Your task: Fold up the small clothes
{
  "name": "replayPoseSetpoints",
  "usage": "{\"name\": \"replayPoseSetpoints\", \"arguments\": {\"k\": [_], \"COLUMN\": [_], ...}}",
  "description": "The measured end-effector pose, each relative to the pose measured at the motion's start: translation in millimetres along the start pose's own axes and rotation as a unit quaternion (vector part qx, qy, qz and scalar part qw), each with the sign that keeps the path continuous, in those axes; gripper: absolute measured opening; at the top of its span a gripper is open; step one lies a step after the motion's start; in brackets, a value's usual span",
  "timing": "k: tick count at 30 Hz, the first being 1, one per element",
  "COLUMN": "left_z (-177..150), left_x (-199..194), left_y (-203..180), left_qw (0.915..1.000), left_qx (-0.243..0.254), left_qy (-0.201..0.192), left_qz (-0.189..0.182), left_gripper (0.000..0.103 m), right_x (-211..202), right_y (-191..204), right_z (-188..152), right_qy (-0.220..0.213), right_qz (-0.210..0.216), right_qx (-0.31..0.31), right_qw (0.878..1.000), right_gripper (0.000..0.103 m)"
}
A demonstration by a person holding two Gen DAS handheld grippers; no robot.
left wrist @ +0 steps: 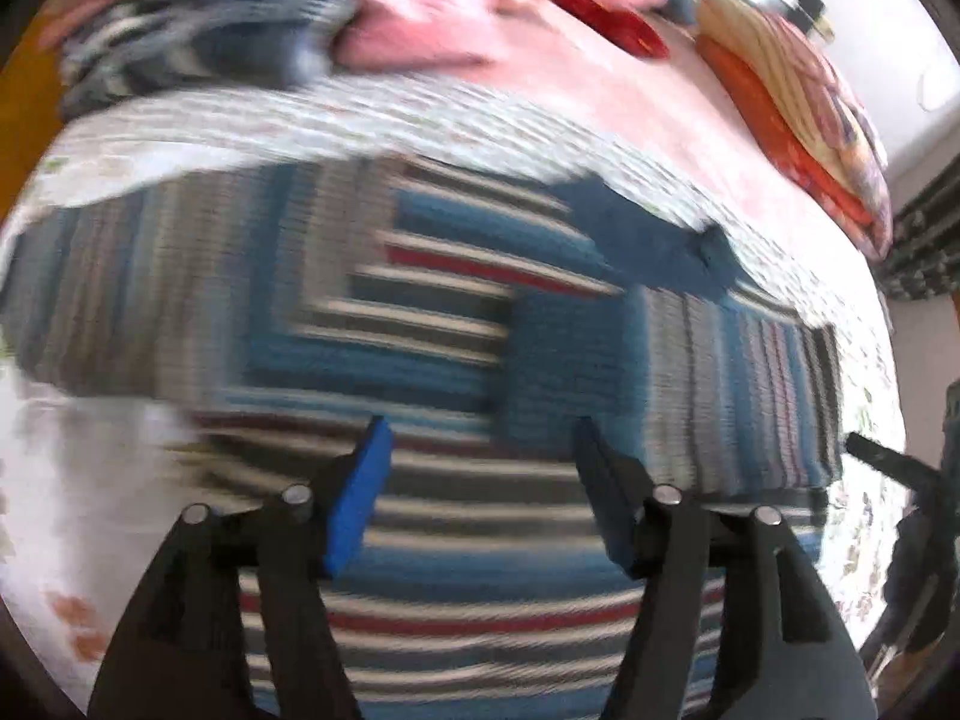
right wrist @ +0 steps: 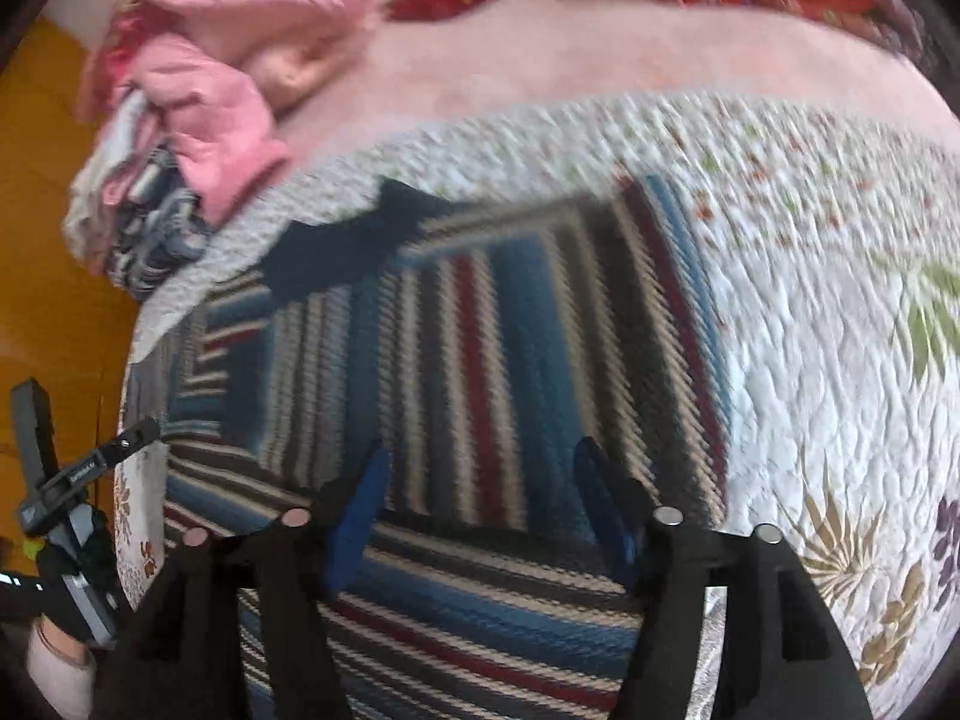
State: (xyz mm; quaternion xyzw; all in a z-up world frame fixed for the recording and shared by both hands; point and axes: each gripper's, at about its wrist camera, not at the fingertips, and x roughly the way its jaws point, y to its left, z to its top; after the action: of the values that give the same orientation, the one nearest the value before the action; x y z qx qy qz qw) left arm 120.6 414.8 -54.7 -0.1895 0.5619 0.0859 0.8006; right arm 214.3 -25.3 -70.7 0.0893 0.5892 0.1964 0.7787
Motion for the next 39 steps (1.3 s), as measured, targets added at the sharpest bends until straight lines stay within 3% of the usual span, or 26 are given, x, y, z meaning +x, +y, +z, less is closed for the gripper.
{"name": "replayPoseSetpoints", "arguments": {"k": [2, 5, 9, 13, 17, 25, 26, 30, 32, 39], "left_z": [1, 1, -1, -6, 5, 14, 15, 22, 23, 35], "left_x": [-16, -30, -26, -16, -7, 14, 17, 22, 22, -18], "left_y": [60, 138, 235, 288, 304, 331, 331, 324, 322, 296], "left_qw": [0.9988, 0.9917, 0.9658, 0.9398, 0.9398, 0.9278, 0.9284, 0.9348, 0.9358, 0.9409], "left_qx": [-0.040, -0.119, -0.256, -0.341, -0.341, -0.371, -0.370, -0.353, -0.349, -0.318], "left_qy": [0.003, 0.005, 0.008, -0.009, -0.027, -0.036, -0.036, -0.040, -0.045, -0.110], "left_qz": [0.029, 0.047, 0.040, 0.010, 0.003, -0.013, -0.011, -0.013, -0.016, -0.038], "left_gripper": [0.068, 0.068, 0.067, 0.066, 0.066, 0.063, 0.059, 0.025, 0.017, 0.011], "right_x": [-2, 4, 13, 19, 24, 32, 33, 38, 39, 37], "right_y": [7, 17, 30, 31, 26, 11, 11, 11, 13, 16], "right_z": [-2, -7, -13, -20, -23, -22, -23, -26, -26, -25], "right_qy": [-0.001, 0.007, 0.016, 0.017, 0.017, 0.014, 0.015, 0.021, 0.022, 0.021], "right_qz": [0.007, 0.012, 0.001, -0.009, -0.026, -0.048, -0.050, -0.060, -0.064, -0.065], "right_qx": [-0.005, -0.010, -0.025, -0.028, -0.027, -0.011, -0.011, -0.018, -0.024, -0.035], "right_qw": [1.000, 1.000, 1.000, 0.999, 0.999, 0.999, 0.999, 0.998, 0.997, 0.997], "right_gripper": [0.072, 0.072, 0.072, 0.072, 0.072, 0.072, 0.072, 0.072, 0.072, 0.072]}}
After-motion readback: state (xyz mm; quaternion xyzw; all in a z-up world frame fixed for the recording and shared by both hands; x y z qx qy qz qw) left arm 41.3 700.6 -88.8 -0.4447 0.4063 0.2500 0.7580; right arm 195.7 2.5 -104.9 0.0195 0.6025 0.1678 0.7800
